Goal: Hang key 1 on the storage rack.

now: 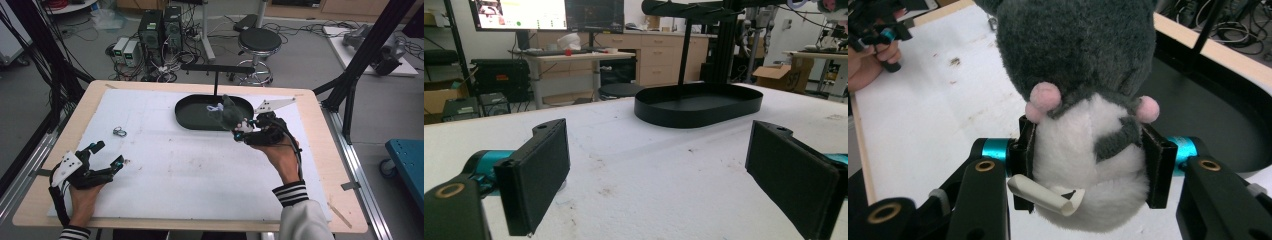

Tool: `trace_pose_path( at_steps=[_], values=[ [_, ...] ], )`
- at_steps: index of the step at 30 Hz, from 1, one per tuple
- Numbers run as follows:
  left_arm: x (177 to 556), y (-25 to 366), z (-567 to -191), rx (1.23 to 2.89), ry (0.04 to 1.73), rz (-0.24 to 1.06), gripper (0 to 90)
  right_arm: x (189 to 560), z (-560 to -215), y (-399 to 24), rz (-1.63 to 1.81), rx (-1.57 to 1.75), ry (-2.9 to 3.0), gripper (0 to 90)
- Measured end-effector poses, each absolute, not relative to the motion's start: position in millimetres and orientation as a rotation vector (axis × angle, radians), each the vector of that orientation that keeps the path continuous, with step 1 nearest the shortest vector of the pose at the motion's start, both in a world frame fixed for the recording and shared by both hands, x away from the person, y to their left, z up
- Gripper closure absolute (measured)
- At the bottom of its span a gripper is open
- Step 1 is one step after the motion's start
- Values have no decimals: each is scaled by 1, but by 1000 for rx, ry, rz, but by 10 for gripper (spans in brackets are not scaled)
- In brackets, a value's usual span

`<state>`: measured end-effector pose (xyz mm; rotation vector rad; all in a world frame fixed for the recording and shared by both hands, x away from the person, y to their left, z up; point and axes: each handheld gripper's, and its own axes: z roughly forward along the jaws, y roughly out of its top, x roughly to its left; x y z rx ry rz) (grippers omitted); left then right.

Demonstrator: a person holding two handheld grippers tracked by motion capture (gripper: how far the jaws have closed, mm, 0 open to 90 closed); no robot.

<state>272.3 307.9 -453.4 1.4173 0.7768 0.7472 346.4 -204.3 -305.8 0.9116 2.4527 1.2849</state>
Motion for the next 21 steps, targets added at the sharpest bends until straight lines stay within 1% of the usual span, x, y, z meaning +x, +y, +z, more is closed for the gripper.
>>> trace_pose_path(
  at_steps=[8,21],
  values=[
    [272,308,-453,1418,777,747,110,358,-302,-211,1315,970,2413,522],
    [272,308,-453,1414,780,746,110,376,-279,-211,1308,973,2372,522]
  ],
)
